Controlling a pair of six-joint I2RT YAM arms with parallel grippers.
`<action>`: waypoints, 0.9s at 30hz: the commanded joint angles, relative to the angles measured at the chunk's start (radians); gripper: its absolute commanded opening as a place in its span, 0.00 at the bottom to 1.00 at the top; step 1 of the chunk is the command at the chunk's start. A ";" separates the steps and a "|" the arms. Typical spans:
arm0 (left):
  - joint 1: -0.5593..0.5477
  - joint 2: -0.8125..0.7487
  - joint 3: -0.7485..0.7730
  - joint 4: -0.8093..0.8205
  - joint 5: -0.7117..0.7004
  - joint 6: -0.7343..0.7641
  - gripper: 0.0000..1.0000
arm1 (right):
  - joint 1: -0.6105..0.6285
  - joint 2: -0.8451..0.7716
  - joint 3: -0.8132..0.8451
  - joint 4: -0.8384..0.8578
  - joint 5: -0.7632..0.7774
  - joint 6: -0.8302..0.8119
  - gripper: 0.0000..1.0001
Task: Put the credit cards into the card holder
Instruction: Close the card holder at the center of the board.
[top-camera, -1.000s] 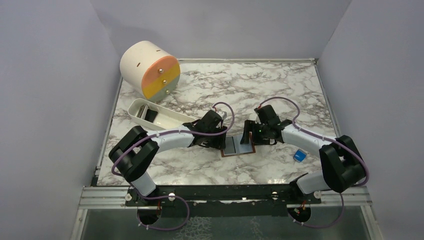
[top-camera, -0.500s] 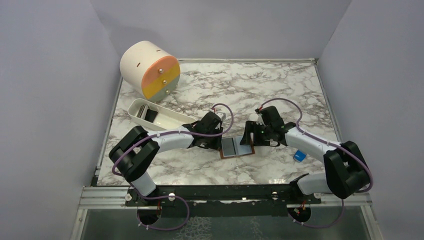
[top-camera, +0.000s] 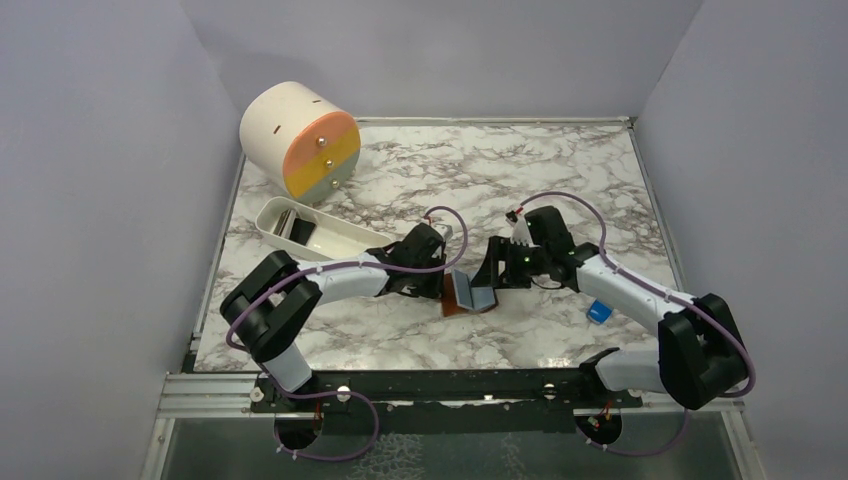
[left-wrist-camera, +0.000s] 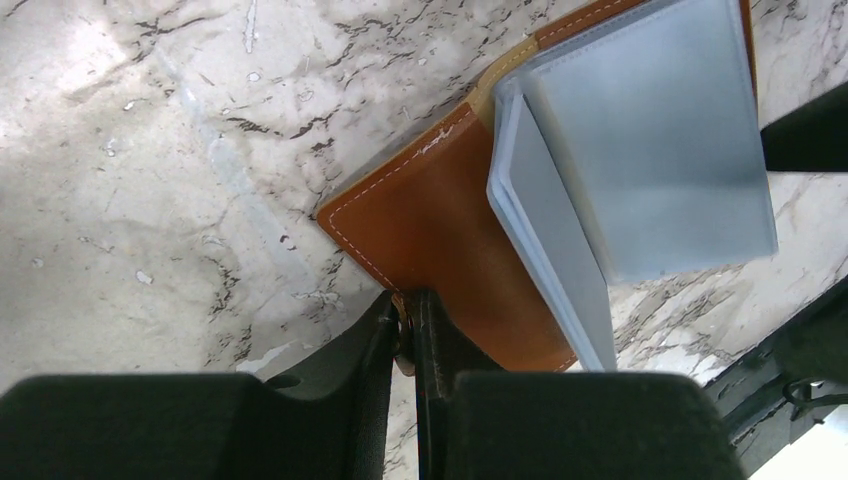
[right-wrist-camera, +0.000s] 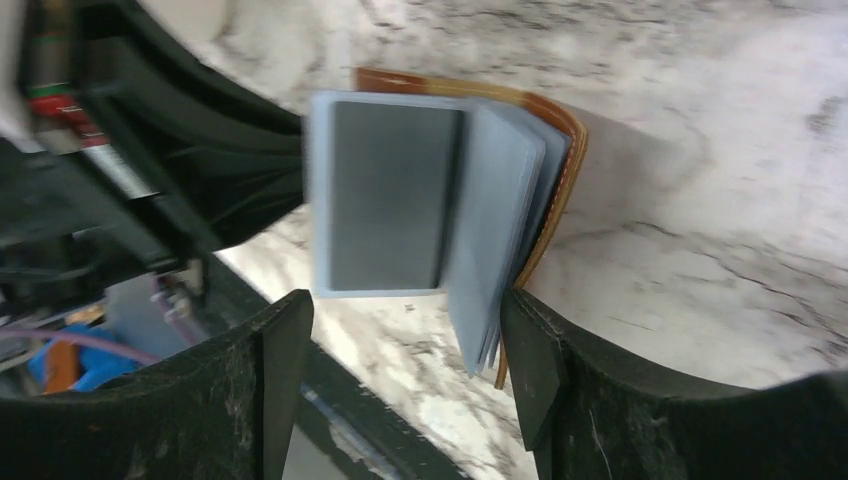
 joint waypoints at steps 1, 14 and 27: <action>-0.034 0.048 0.022 0.084 0.079 -0.034 0.13 | 0.012 -0.004 -0.001 0.141 -0.254 0.097 0.68; -0.035 0.052 -0.002 0.178 0.139 -0.082 0.13 | 0.012 0.038 -0.015 0.171 -0.223 0.095 0.62; -0.032 0.008 -0.084 0.296 0.161 -0.128 0.12 | 0.011 0.023 -0.011 0.032 -0.014 0.016 0.37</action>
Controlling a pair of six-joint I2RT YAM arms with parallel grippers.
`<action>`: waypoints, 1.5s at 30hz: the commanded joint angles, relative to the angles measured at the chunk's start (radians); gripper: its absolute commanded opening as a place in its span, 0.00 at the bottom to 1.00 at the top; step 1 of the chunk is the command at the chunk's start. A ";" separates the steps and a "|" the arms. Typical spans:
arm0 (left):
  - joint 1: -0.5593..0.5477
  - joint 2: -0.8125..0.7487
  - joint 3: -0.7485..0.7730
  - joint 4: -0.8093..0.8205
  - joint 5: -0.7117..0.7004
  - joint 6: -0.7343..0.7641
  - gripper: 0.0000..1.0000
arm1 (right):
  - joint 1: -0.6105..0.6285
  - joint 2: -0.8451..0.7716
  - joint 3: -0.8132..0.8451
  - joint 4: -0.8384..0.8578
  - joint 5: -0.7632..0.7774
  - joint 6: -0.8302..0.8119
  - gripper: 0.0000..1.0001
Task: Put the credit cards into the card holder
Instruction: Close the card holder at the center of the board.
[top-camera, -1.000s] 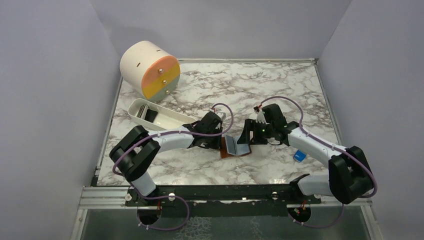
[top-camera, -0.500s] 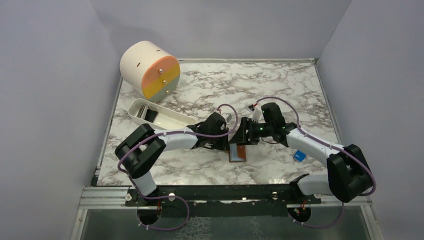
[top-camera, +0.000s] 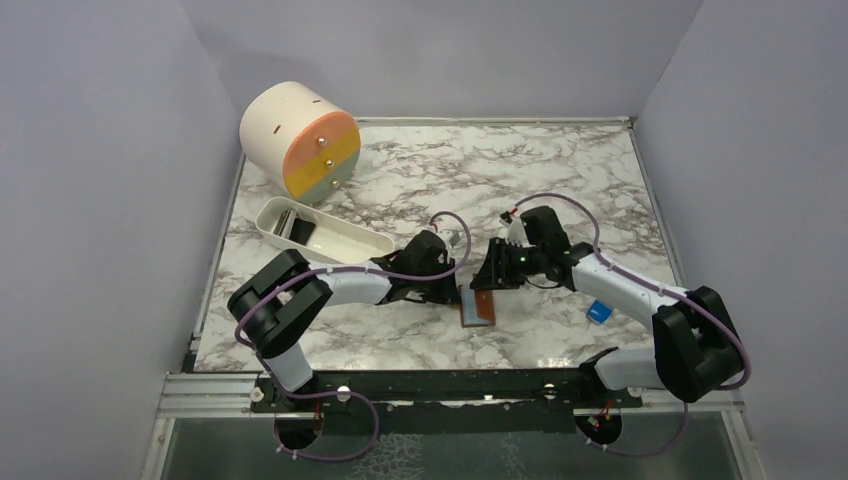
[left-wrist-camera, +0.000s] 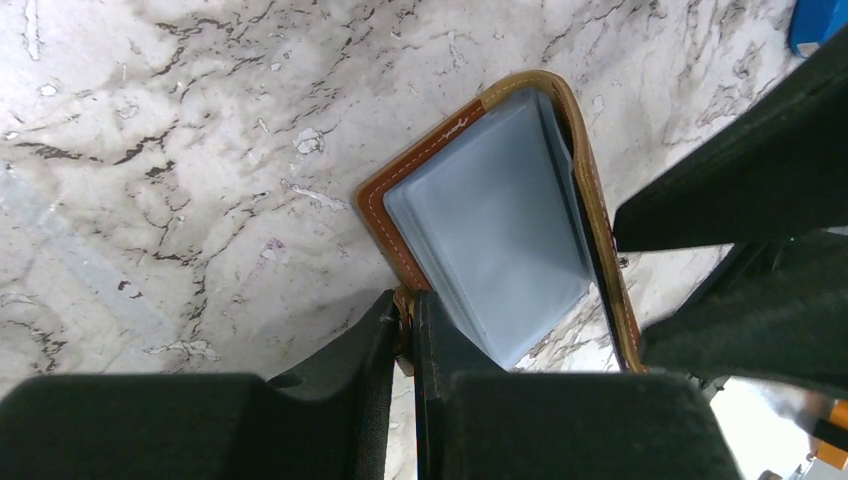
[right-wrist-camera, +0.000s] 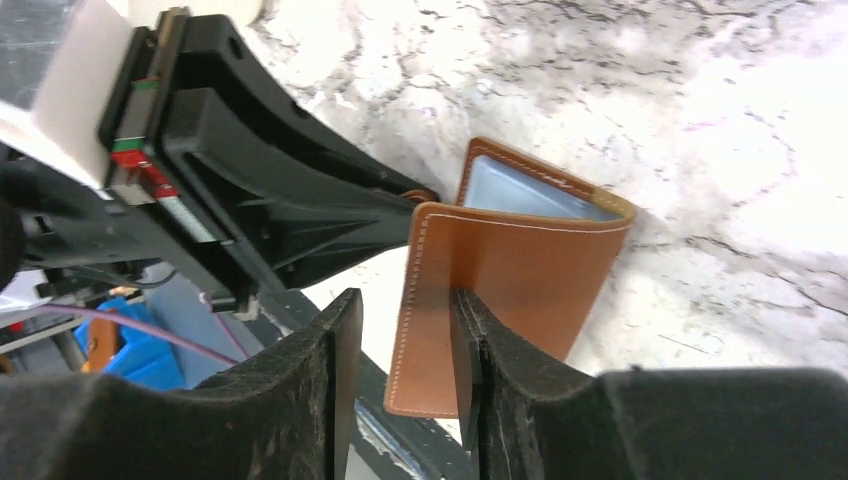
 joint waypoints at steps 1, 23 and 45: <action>-0.002 -0.033 -0.039 0.109 0.057 -0.047 0.13 | 0.004 0.000 -0.022 -0.026 0.107 -0.030 0.36; 0.051 -0.134 -0.085 0.011 0.008 -0.037 0.19 | 0.037 0.180 -0.016 -0.117 0.423 -0.066 0.22; 0.050 -0.230 -0.098 -0.092 -0.047 -0.030 0.36 | 0.050 0.104 0.002 -0.145 0.386 -0.051 0.20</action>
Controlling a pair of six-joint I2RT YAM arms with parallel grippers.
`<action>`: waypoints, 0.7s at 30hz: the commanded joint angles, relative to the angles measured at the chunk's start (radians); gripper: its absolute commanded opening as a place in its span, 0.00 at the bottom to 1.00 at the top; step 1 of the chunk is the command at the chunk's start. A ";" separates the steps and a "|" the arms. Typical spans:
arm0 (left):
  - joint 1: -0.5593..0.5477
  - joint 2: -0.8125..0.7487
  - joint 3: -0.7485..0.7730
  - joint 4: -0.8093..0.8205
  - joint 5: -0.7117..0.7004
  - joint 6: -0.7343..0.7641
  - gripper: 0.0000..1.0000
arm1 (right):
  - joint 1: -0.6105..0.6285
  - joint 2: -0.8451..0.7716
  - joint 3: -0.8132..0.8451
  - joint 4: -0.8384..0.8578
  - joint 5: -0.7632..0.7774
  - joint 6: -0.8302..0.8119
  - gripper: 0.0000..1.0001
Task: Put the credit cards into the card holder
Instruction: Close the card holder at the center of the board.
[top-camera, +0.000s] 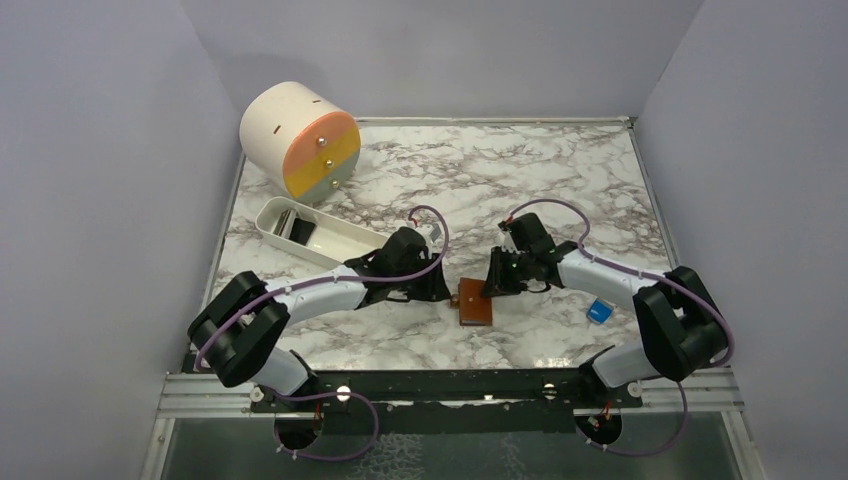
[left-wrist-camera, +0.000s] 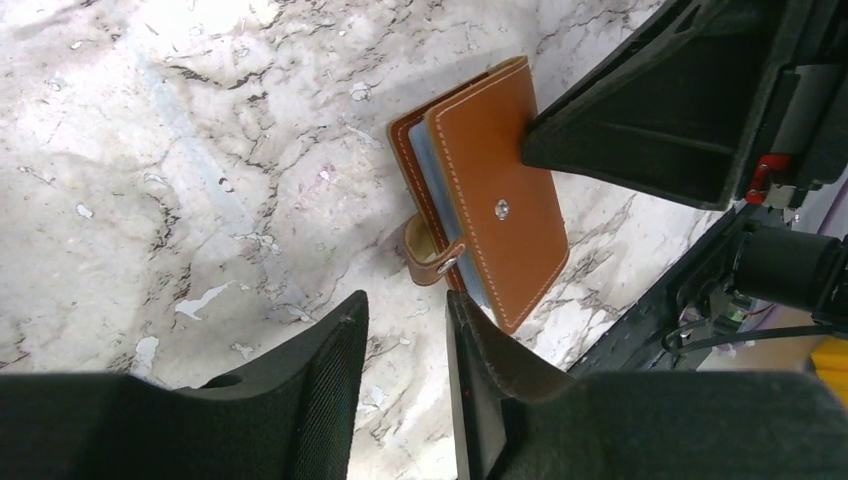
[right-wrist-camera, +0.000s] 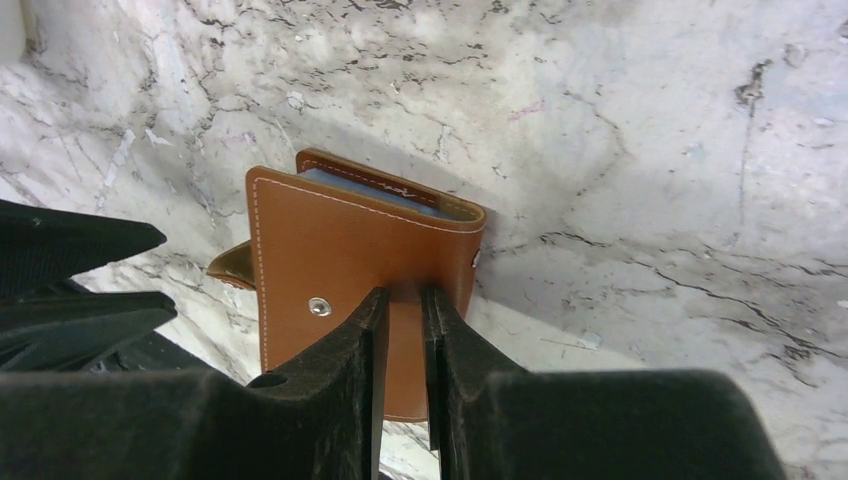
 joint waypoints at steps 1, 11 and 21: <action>0.002 -0.003 -0.013 -0.006 -0.033 -0.020 0.33 | 0.014 -0.026 -0.008 -0.078 0.104 -0.029 0.20; 0.003 0.056 -0.018 0.073 0.012 -0.051 0.24 | 0.110 -0.003 0.078 -0.111 0.130 0.011 0.19; 0.002 0.057 -0.022 0.063 0.007 -0.048 0.24 | 0.191 0.046 0.150 -0.127 0.151 0.040 0.18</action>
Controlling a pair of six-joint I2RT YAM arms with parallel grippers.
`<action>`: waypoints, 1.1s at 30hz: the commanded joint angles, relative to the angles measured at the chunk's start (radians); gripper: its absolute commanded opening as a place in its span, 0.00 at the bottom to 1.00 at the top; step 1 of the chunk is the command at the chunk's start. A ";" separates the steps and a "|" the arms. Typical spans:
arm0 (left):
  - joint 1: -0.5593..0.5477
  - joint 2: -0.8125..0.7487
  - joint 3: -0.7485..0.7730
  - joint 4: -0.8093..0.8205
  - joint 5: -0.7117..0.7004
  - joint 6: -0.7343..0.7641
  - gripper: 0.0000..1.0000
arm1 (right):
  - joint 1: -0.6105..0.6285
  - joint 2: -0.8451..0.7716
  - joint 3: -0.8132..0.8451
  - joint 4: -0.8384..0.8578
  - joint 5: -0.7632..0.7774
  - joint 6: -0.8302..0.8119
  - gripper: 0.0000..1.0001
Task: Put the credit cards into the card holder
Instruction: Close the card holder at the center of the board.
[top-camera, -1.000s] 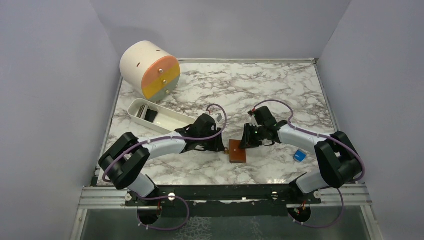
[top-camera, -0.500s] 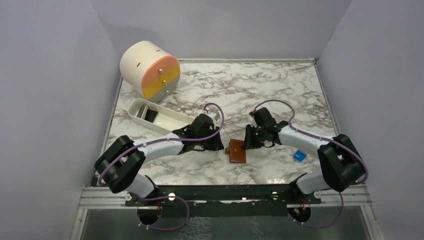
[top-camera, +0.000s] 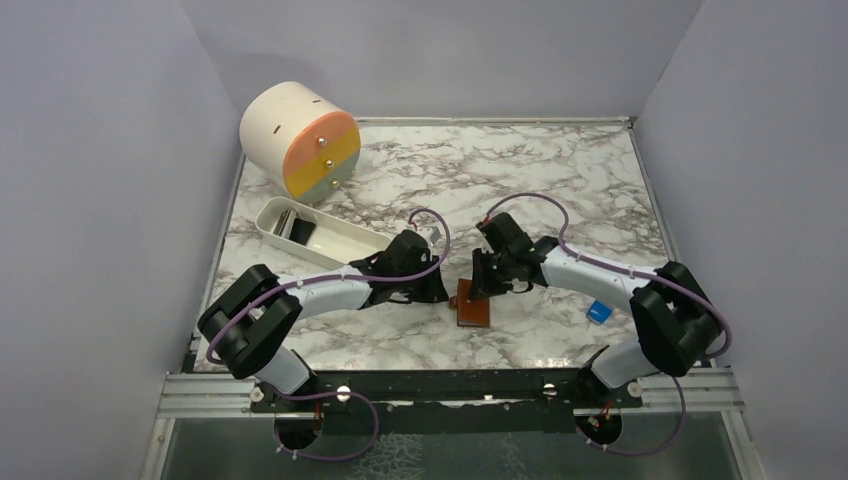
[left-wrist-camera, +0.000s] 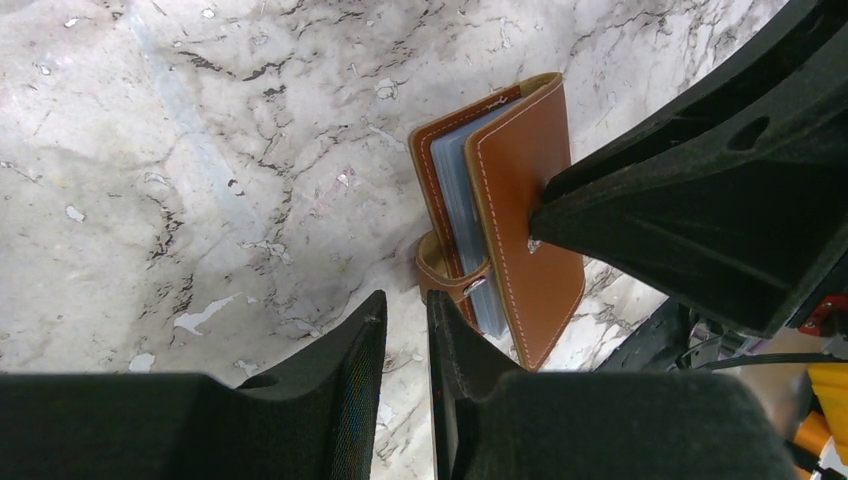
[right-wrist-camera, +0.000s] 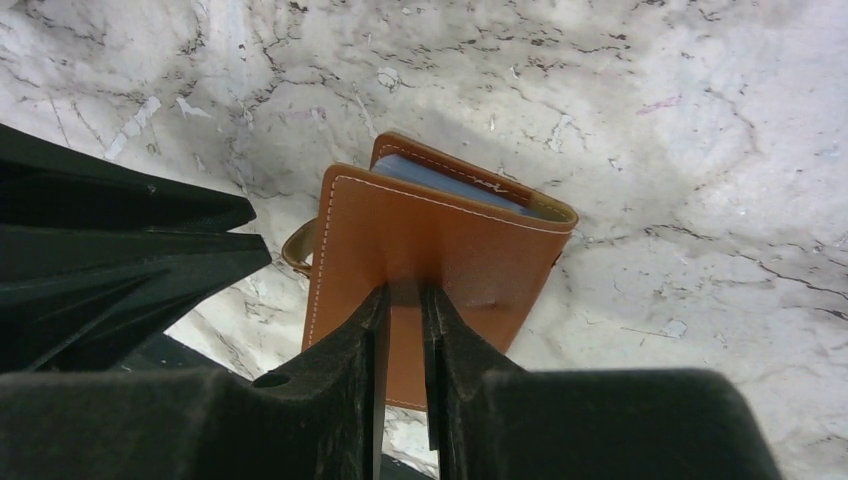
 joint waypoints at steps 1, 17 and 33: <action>0.002 -0.002 -0.005 0.014 0.014 -0.004 0.24 | 0.033 0.037 0.036 -0.009 0.039 0.021 0.18; 0.001 0.023 0.015 -0.016 0.039 0.045 0.43 | 0.063 0.132 0.002 0.024 0.086 0.036 0.17; 0.002 0.016 0.040 -0.160 -0.095 0.081 0.22 | 0.063 0.104 -0.027 0.036 0.091 0.042 0.16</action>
